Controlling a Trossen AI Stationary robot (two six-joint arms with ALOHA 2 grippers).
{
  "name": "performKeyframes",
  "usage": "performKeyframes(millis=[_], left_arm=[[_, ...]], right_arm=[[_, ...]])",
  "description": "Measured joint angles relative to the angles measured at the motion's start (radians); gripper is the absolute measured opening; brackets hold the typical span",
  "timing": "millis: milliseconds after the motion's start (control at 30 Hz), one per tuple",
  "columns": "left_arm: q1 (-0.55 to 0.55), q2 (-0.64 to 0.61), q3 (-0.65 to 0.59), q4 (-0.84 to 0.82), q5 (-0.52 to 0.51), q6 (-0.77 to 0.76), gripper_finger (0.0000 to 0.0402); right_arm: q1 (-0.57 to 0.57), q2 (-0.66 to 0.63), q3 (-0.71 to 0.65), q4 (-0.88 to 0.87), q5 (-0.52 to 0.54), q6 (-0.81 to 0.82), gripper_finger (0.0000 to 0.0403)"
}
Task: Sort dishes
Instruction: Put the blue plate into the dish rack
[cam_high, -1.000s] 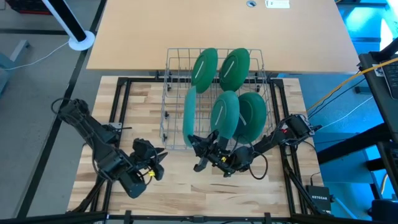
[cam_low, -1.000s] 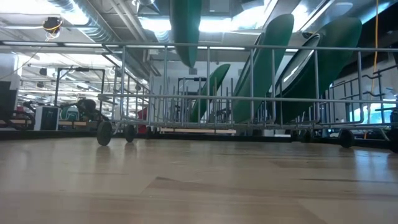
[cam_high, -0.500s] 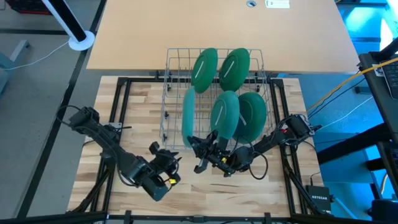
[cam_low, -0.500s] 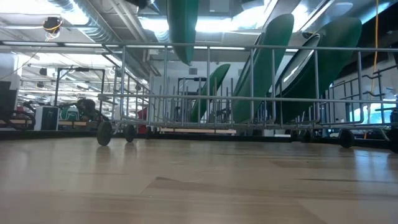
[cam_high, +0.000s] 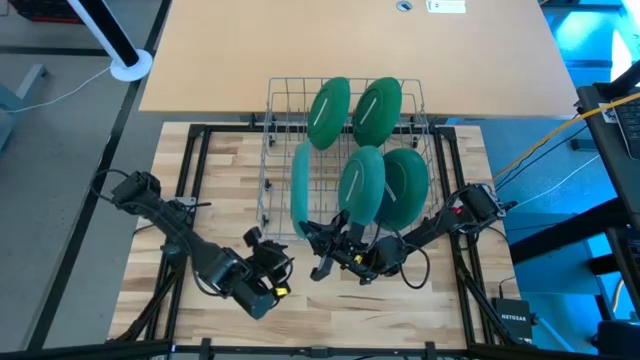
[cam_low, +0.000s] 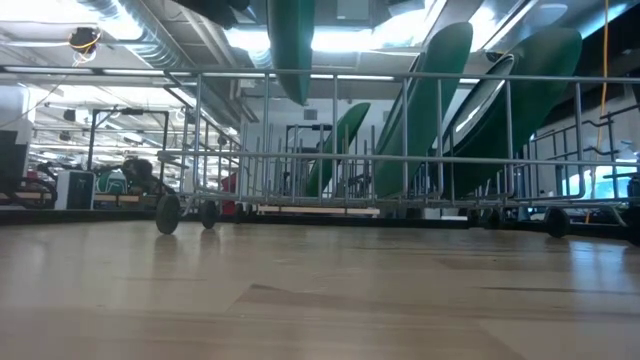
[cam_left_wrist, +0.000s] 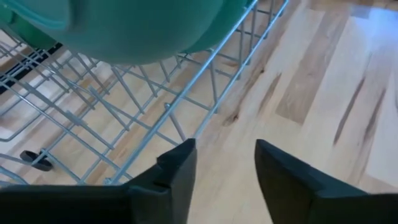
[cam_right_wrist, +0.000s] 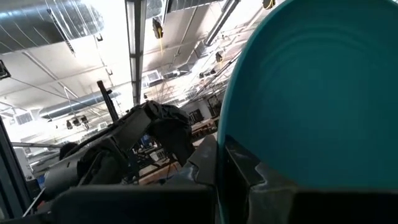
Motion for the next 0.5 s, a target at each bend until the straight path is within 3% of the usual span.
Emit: performKeyframes(millis=[200, 333, 500], left_arm=[[0.006, 0.000, 0.000, -0.002, 0.014, -0.003, 0.0195], [0.006, 0.000, 0.000, -0.003, 0.018, -0.002, 0.0198], [0.006, 0.000, 0.000, -0.022, 0.018, -0.003, 0.0198]], right_arm=[[-0.025, 0.000, 0.000, 0.000, -0.018, 0.032, 0.0010], [-0.056, 0.000, 0.000, -0.027, -0.073, 0.105, 0.0010], [-0.058, 0.000, -0.001, -0.048, -0.030, 0.127, 0.0010]])
